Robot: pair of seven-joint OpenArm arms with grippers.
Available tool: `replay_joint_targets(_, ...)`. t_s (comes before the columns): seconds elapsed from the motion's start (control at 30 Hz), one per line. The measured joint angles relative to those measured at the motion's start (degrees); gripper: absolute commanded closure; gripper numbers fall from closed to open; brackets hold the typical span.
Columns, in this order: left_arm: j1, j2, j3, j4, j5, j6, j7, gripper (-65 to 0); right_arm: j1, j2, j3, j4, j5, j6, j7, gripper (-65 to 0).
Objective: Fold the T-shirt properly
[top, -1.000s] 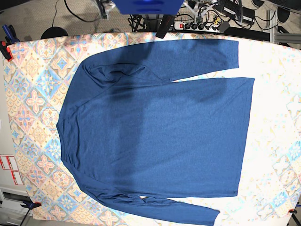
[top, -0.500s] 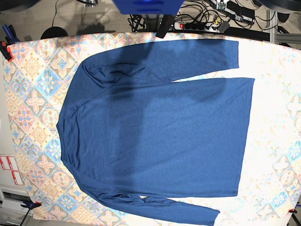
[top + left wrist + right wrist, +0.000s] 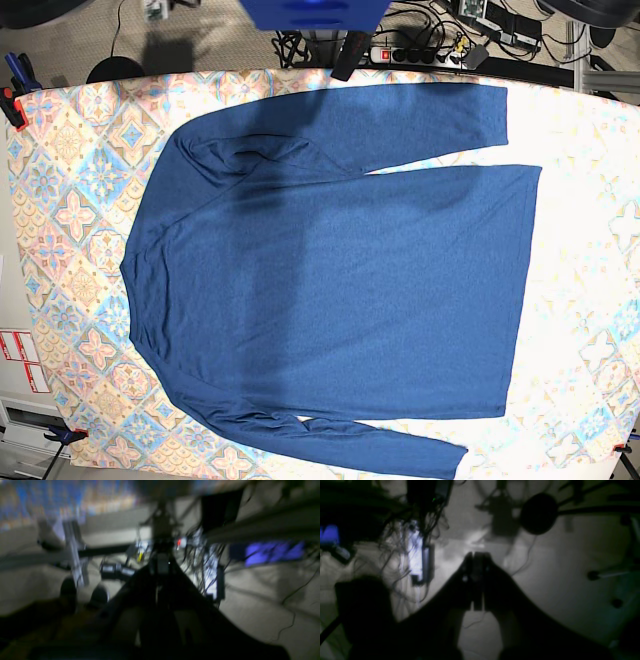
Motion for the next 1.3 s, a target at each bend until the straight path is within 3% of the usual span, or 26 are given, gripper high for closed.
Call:
replay_joint_targets(0.27,3.1,0.1,-4.4,10.4,0.0,0.0,0.5,0.0,-5.6,-0.1,7.4,18.3,0.1,-0.1,-2.9,0.0)
replay_joint_targets(0.37,2.8,-0.3,-7.0,13.3,0.0,0.2,0.9,-1.1,-6.4,0.1,8.1,24.8,0.3,-0.3,-8.2,0.0)
replay_joint_targets(0.47,1.5,0.1,-8.9,16.2,-0.3,-0.3,6.5,-10.6,-6.1,0.1,7.9,30.1,0.3,-0.3,-9.9,0.0)
replay_joint_targets(0.53,-1.0,0.2,-10.2,16.7,-3.6,-0.3,10.2,-14.5,-6.0,0.1,7.7,31.6,0.3,-0.2,-11.7,0.0)
replay_joint_targets(0.6,-3.9,0.0,-12.1,16.7,-7.9,-0.1,13.7,-15.7,-5.3,0.1,7.6,31.6,0.3,0.0,-15.0,0.0)
replay_joint_targets(0.73,-10.0,-0.1,-16.0,16.7,-16.2,0.0,25.9,-17.2,-0.5,0.1,7.6,31.9,0.2,-0.2,-17.7,0.0)
replay_joint_targets(0.9,-16.3,-4.7,-18.3,16.7,-24.7,-2.8,38.4,-20.1,1.3,0.1,5.7,31.9,0.3,-0.1,-21.4,0.0)
replay_joint_targets(1.13,-17.8,-5.2,-17.7,16.6,-28.1,-3.4,40.8,-24.4,2.4,0.2,5.6,31.8,0.2,-0.2,-21.2,0.0)
replay_joint_targets(1.3,-19.1,-5.2,-17.4,10.2,-28.1,-3.5,40.9,-24.7,3.4,0.1,5.6,31.8,0.2,-0.2,-20.9,0.0)
